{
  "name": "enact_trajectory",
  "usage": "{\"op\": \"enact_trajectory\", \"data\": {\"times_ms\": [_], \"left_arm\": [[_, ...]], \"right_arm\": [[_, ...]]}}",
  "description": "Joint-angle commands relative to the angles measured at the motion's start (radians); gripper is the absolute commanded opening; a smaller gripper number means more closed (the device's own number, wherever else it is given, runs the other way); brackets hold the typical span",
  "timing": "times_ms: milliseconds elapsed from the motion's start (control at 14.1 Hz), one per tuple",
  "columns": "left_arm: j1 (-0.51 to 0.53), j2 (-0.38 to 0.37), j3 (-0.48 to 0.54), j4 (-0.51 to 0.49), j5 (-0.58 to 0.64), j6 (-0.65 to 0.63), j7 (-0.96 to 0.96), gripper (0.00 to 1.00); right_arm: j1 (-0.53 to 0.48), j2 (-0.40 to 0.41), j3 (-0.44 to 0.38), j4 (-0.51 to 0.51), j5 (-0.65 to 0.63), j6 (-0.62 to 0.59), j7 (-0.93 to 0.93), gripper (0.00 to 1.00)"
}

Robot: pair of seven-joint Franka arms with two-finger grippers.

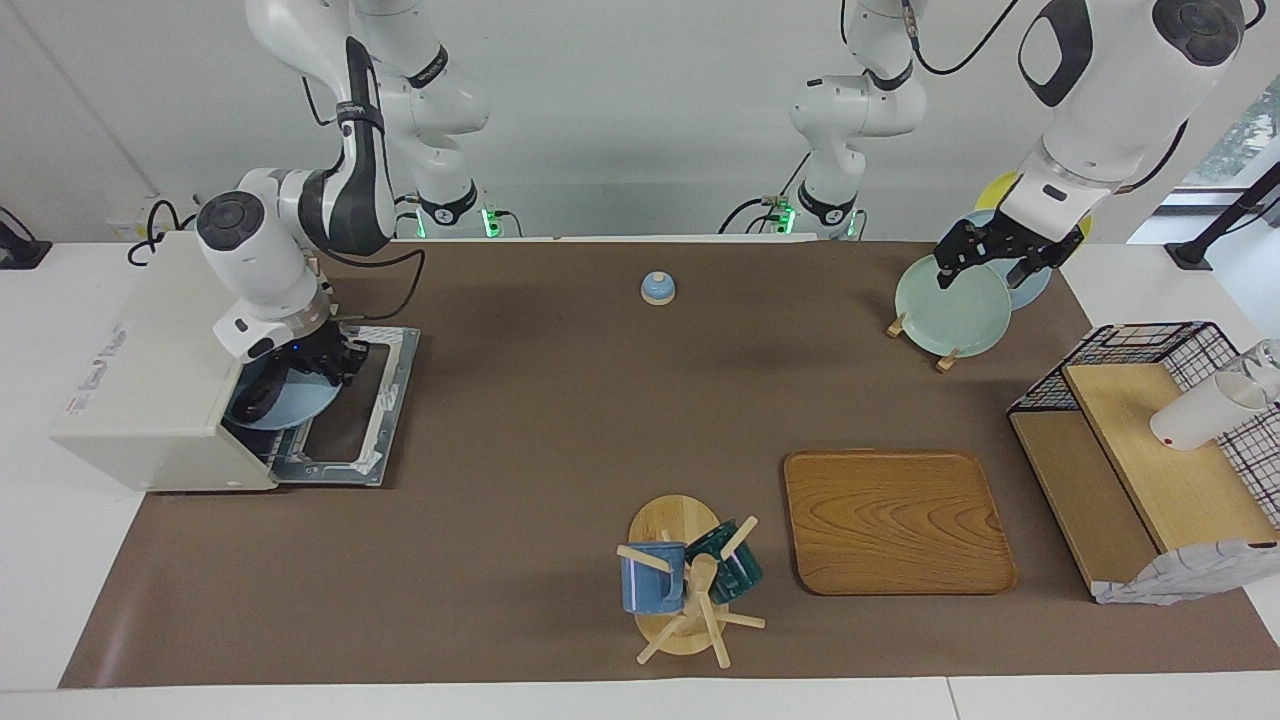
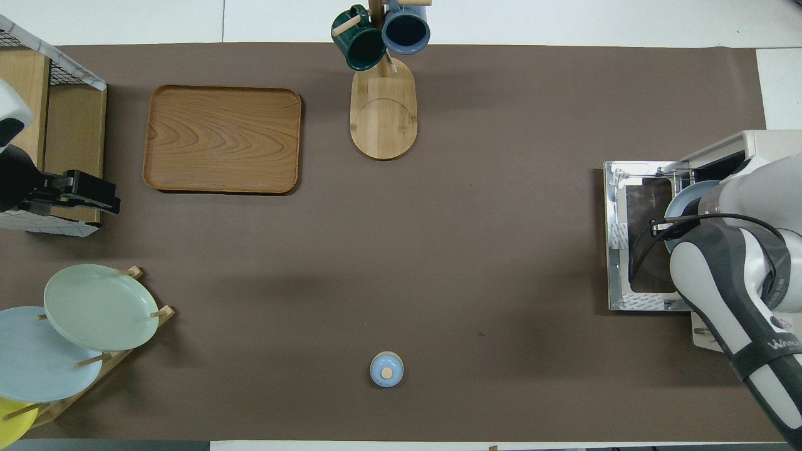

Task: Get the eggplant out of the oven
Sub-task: 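Pull the plate out and set it mid-table with the right gripper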

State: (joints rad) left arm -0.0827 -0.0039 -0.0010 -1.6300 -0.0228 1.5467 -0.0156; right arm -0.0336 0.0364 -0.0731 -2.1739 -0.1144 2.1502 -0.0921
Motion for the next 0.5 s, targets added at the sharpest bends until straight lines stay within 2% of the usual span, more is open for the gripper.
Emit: {"op": "enact_trajectory", "data": {"times_ms": [0, 213, 426], "left_arm": [[0.011, -0.024, -0.005, -0.022, 0.02, -0.008, 0.009, 1.0], [0.011, -0.024, -0.005, -0.021, 0.02, -0.008, 0.009, 1.0], [0.011, -0.024, -0.005, -0.021, 0.02, -0.008, 0.009, 1.0]], "right_arm": [[0.074, -0.013, 0.013, 0.056, -0.059, -0.112, 0.006, 0.0], [0.283, 0.046, 0.013, 0.268, -0.077, -0.318, 0.207, 0.0], [0.484, 0.098, 0.013, 0.368, -0.08, -0.352, 0.401, 0.0]]}}
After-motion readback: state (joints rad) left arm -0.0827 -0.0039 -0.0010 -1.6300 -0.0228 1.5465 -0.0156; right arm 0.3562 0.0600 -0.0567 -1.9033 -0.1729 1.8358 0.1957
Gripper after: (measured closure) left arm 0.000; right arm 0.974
